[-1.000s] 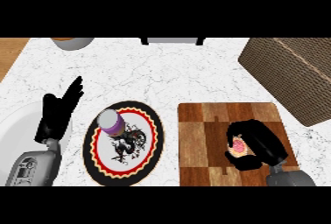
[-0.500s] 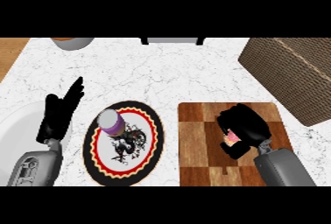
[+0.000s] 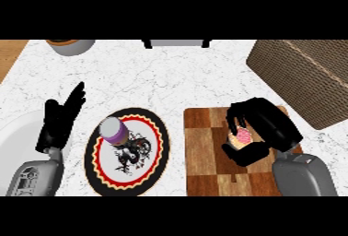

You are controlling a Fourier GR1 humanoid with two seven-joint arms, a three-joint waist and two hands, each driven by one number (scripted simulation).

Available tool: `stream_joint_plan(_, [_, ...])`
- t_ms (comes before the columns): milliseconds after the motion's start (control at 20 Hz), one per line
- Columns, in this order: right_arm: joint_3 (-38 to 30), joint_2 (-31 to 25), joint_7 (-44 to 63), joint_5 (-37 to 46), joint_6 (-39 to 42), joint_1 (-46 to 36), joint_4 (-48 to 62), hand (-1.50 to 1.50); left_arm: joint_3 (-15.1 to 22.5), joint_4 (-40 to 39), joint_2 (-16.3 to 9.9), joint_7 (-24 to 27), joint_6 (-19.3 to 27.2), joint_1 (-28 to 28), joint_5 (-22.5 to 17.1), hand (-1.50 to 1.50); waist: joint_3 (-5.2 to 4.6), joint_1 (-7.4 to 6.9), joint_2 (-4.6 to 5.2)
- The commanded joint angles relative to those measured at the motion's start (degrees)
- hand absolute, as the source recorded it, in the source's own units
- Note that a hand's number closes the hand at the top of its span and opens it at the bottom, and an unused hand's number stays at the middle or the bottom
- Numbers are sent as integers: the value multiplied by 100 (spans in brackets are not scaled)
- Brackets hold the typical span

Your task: Pick the cupcake from the cutting board and place it in the basket

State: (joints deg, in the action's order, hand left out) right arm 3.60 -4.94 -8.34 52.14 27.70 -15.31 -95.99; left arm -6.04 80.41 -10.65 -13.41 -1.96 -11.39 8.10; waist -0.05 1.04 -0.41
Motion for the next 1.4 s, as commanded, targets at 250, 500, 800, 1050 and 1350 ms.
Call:
stream_joint_plan(250, [-1660, 436, 2224, -2106, 1669, -1225, -2081, 150, -15, -233, 41, 142, 179, -120, 156, 0, -5, 25, 6])
stream_joint_plan(500, [-2555, 253, 3945, -3019, 1975, -2856, -1782, 150, 16, -10, 10, 88, 33, 2, 72, 0, -5, -65, 0])
stream_joint_plan(800, [-2904, -401, 4912, -3526, 1641, -3955, -1195, 150, 74, 158, 66, 22, -118, 49, -46, 0, 1, -119, 18])
stream_joint_plan(1050, [-2637, -1744, 4414, -2799, 2065, -4185, -435, 150, 11, -22, -13, 271, -57, 111, 53, 0, -2, -162, 61])
stream_joint_plan(1350, [-1971, -2865, 3211, -1520, 1611, -4091, 637, 150, 60, -74, 24, 115, -156, -43, -6, 0, 2, -255, 110])
